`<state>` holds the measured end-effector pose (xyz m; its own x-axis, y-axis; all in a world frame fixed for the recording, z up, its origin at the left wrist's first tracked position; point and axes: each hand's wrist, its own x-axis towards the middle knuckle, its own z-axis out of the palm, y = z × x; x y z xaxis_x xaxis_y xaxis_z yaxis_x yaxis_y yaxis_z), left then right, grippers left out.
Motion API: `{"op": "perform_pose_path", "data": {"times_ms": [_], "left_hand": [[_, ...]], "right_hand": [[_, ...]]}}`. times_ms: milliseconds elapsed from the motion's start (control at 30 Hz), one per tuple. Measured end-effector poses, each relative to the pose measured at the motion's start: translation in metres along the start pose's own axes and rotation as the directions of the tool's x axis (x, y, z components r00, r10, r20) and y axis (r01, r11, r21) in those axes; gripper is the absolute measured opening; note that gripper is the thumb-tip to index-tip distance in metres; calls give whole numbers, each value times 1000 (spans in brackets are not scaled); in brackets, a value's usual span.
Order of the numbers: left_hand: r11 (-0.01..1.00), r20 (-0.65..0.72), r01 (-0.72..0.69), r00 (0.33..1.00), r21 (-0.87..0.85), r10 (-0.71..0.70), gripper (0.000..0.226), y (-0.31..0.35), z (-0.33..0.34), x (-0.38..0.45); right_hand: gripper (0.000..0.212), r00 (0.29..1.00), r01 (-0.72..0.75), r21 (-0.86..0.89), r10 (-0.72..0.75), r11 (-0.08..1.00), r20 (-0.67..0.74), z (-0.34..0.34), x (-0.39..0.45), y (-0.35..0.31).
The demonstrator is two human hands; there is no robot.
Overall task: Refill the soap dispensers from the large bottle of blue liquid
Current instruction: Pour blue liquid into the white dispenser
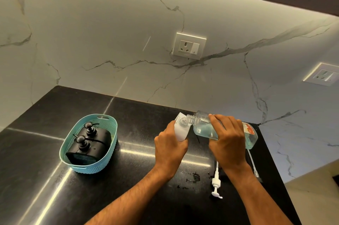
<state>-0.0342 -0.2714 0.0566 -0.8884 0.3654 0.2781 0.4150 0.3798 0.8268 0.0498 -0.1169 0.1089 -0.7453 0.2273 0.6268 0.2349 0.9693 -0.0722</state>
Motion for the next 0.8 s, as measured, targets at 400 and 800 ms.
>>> {"op": "perform_pose_path", "data": {"times_ms": [400, 800], "left_hand": [[1000, -20, -4, 1000, 4, 4, 63, -1, -1, 2], [1000, -31, -7, 999, -3, 7, 62, 0, -3, 2]], "right_hand": [[69, 1000, 11, -5, -11, 1000, 12, 1, 3, 0], [68, 999, 19, 3, -19, 1000, 26, -1, 7, -3]]}}
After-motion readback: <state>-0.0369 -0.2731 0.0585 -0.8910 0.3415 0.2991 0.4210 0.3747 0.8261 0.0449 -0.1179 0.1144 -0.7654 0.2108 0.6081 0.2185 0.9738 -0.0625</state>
